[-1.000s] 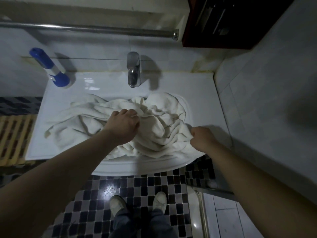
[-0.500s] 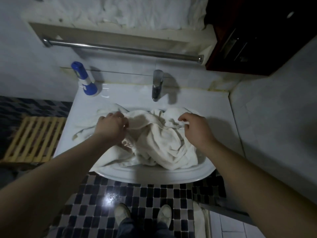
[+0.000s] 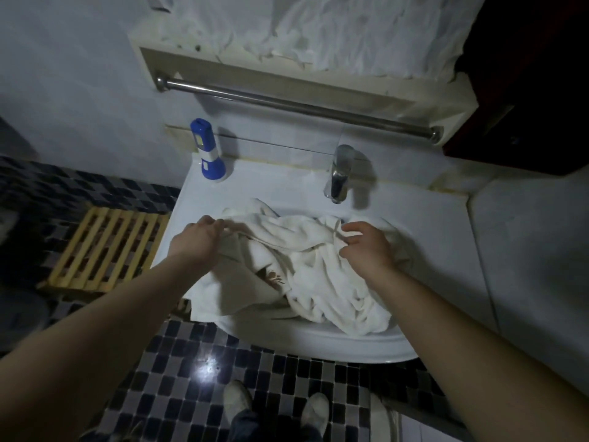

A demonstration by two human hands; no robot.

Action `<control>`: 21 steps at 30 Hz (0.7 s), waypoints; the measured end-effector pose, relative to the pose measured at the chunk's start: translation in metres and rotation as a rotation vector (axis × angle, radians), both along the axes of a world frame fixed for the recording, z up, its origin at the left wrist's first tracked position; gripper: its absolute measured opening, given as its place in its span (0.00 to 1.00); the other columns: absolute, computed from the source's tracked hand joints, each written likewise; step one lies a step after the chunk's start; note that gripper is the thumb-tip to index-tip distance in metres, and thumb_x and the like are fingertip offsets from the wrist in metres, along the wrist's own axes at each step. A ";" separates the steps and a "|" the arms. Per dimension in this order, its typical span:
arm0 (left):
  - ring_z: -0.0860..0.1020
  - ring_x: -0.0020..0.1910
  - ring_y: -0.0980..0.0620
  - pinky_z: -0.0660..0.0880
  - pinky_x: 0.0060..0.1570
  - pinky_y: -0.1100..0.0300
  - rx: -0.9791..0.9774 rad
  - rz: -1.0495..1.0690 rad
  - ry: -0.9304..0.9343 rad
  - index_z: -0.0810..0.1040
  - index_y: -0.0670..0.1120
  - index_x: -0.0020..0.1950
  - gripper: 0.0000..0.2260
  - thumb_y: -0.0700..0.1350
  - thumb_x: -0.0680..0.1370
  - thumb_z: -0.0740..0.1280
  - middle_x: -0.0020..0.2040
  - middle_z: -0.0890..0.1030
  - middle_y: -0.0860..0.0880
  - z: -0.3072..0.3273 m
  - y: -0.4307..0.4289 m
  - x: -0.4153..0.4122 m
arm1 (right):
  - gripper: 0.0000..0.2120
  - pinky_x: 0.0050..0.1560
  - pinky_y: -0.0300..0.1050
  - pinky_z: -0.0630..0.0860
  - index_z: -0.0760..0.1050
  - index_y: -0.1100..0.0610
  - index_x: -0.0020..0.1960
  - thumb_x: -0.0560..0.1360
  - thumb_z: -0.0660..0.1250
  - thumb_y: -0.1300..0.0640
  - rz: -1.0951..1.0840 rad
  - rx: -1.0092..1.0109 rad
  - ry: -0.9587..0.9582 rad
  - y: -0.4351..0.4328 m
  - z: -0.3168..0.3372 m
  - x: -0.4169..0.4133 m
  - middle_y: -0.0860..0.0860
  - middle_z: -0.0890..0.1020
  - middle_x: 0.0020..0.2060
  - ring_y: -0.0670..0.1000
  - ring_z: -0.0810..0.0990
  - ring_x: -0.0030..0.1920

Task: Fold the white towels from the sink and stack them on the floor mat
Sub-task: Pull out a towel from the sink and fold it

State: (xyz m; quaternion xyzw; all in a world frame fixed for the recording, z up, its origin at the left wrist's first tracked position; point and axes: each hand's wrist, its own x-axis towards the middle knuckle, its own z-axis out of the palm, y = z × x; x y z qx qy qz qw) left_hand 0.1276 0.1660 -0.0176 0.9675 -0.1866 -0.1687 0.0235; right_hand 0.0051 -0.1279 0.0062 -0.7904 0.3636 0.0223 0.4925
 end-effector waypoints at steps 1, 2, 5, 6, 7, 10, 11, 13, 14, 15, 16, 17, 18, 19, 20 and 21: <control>0.76 0.59 0.39 0.78 0.51 0.46 -0.011 0.015 0.017 0.70 0.51 0.71 0.24 0.41 0.75 0.67 0.65 0.72 0.44 -0.003 0.005 0.004 | 0.21 0.47 0.44 0.79 0.78 0.44 0.50 0.67 0.69 0.68 0.012 0.020 0.015 0.003 -0.003 0.003 0.43 0.84 0.44 0.51 0.84 0.51; 0.77 0.58 0.39 0.79 0.51 0.45 -0.016 0.026 0.030 0.70 0.50 0.71 0.24 0.40 0.75 0.67 0.64 0.72 0.44 -0.006 0.008 0.008 | 0.22 0.47 0.42 0.77 0.79 0.45 0.53 0.67 0.69 0.69 0.013 0.043 0.020 0.006 -0.005 0.004 0.43 0.84 0.44 0.50 0.83 0.51; 0.75 0.58 0.37 0.78 0.53 0.43 -0.008 0.084 0.070 0.68 0.48 0.71 0.21 0.42 0.78 0.63 0.62 0.71 0.42 -0.014 0.017 0.018 | 0.24 0.42 0.39 0.73 0.79 0.51 0.64 0.72 0.67 0.70 -0.058 0.130 0.028 0.009 -0.012 0.012 0.48 0.82 0.53 0.49 0.80 0.47; 0.75 0.58 0.38 0.77 0.52 0.43 0.000 0.092 0.078 0.68 0.48 0.72 0.21 0.43 0.78 0.62 0.62 0.71 0.42 -0.016 0.020 0.020 | 0.23 0.42 0.39 0.73 0.79 0.53 0.65 0.73 0.66 0.70 -0.090 0.154 0.039 0.010 -0.014 0.013 0.50 0.82 0.55 0.49 0.79 0.46; 0.74 0.59 0.38 0.77 0.51 0.45 0.021 0.086 0.078 0.67 0.49 0.71 0.21 0.45 0.78 0.63 0.62 0.72 0.43 -0.017 0.021 0.021 | 0.22 0.44 0.39 0.74 0.79 0.54 0.65 0.74 0.66 0.69 -0.116 0.166 0.048 0.010 -0.017 0.014 0.50 0.82 0.55 0.50 0.79 0.46; 0.75 0.58 0.42 0.74 0.45 0.48 0.063 0.079 0.048 0.66 0.52 0.71 0.22 0.50 0.78 0.65 0.61 0.74 0.45 -0.022 0.026 0.028 | 0.20 0.54 0.42 0.74 0.78 0.58 0.65 0.75 0.68 0.66 -0.145 0.148 0.041 0.008 -0.021 0.014 0.49 0.81 0.52 0.52 0.79 0.53; 0.75 0.57 0.42 0.74 0.44 0.49 0.058 0.095 0.030 0.68 0.52 0.70 0.20 0.51 0.78 0.64 0.59 0.76 0.46 -0.024 0.028 0.030 | 0.19 0.54 0.41 0.74 0.79 0.59 0.65 0.75 0.68 0.66 -0.142 0.145 0.026 0.008 -0.021 0.014 0.49 0.81 0.52 0.52 0.80 0.53; 0.77 0.50 0.45 0.75 0.42 0.52 0.056 0.107 -0.027 0.74 0.53 0.64 0.14 0.53 0.79 0.63 0.51 0.78 0.48 -0.030 0.030 0.036 | 0.16 0.54 0.41 0.75 0.81 0.58 0.62 0.75 0.68 0.66 -0.136 0.143 0.000 0.008 -0.021 0.014 0.49 0.83 0.53 0.51 0.81 0.52; 0.77 0.45 0.46 0.74 0.40 0.54 0.048 0.108 -0.050 0.76 0.53 0.59 0.11 0.54 0.80 0.62 0.47 0.79 0.49 -0.031 0.030 0.037 | 0.15 0.55 0.42 0.76 0.82 0.58 0.60 0.75 0.68 0.65 -0.131 0.139 -0.007 0.008 -0.021 0.015 0.49 0.84 0.53 0.51 0.81 0.53; 0.77 0.41 0.46 0.73 0.38 0.56 0.026 0.108 -0.058 0.77 0.52 0.55 0.10 0.54 0.80 0.61 0.44 0.78 0.50 -0.028 0.030 0.037 | 0.13 0.56 0.43 0.76 0.82 0.56 0.59 0.76 0.68 0.63 -0.126 0.135 -0.013 0.009 -0.022 0.015 0.49 0.84 0.53 0.51 0.81 0.53; 0.77 0.39 0.46 0.72 0.37 0.56 -0.014 0.103 -0.072 0.77 0.51 0.52 0.09 0.53 0.80 0.60 0.42 0.79 0.49 -0.026 0.029 0.038 | 0.11 0.56 0.43 0.76 0.83 0.54 0.57 0.76 0.69 0.62 -0.122 0.133 -0.023 0.010 -0.021 0.016 0.49 0.85 0.53 0.51 0.82 0.54; 0.76 0.38 0.46 0.72 0.36 0.56 -0.056 0.101 -0.087 0.75 0.51 0.52 0.08 0.52 0.81 0.59 0.42 0.79 0.49 -0.021 0.028 0.038 | 0.10 0.56 0.44 0.76 0.84 0.52 0.55 0.76 0.69 0.61 -0.120 0.131 -0.039 0.011 -0.020 0.017 0.48 0.85 0.52 0.51 0.82 0.53; 0.76 0.37 0.45 0.71 0.36 0.56 -0.102 0.103 -0.103 0.74 0.50 0.52 0.08 0.50 0.81 0.57 0.42 0.79 0.47 -0.017 0.025 0.039 | 0.08 0.55 0.44 0.77 0.84 0.50 0.52 0.76 0.69 0.60 -0.127 0.133 -0.056 0.012 -0.019 0.018 0.48 0.85 0.51 0.50 0.82 0.53; 0.75 0.38 0.44 0.71 0.36 0.55 -0.162 0.124 -0.108 0.73 0.48 0.54 0.08 0.49 0.82 0.55 0.43 0.78 0.46 -0.009 0.022 0.040 | 0.07 0.54 0.43 0.77 0.84 0.48 0.49 0.76 0.69 0.59 -0.130 0.135 -0.077 0.013 -0.016 0.020 0.47 0.85 0.51 0.49 0.82 0.51; 0.75 0.39 0.43 0.71 0.38 0.54 -0.249 0.157 -0.104 0.72 0.47 0.56 0.09 0.48 0.83 0.54 0.43 0.78 0.46 -0.002 0.017 0.041 | 0.07 0.51 0.42 0.77 0.83 0.47 0.47 0.76 0.70 0.59 -0.136 0.140 -0.103 0.015 -0.014 0.022 0.46 0.85 0.49 0.48 0.82 0.48; 0.74 0.41 0.43 0.70 0.41 0.53 -0.348 0.207 -0.083 0.72 0.46 0.58 0.11 0.48 0.84 0.53 0.45 0.77 0.46 0.006 0.012 0.041 | 0.08 0.47 0.41 0.76 0.83 0.47 0.46 0.76 0.70 0.59 -0.135 0.136 -0.130 0.017 -0.009 0.025 0.45 0.84 0.47 0.46 0.81 0.44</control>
